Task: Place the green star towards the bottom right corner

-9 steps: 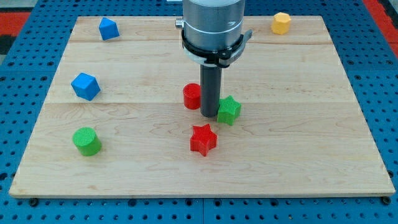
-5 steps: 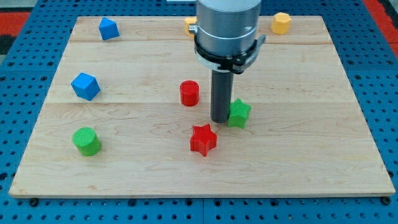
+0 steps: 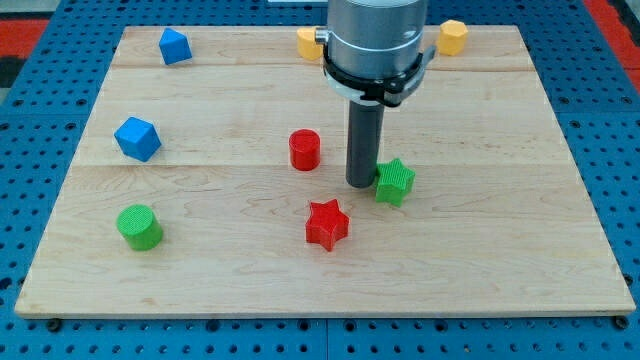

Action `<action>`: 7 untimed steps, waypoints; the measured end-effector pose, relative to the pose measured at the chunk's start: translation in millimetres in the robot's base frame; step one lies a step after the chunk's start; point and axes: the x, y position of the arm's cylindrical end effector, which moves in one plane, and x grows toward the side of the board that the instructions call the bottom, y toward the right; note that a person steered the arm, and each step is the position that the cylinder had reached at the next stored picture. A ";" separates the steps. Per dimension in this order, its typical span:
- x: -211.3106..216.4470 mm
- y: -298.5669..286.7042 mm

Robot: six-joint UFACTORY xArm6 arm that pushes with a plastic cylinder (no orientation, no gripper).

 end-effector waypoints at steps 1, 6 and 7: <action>11.8 18.4; 18.9 65.8; 18.9 84.9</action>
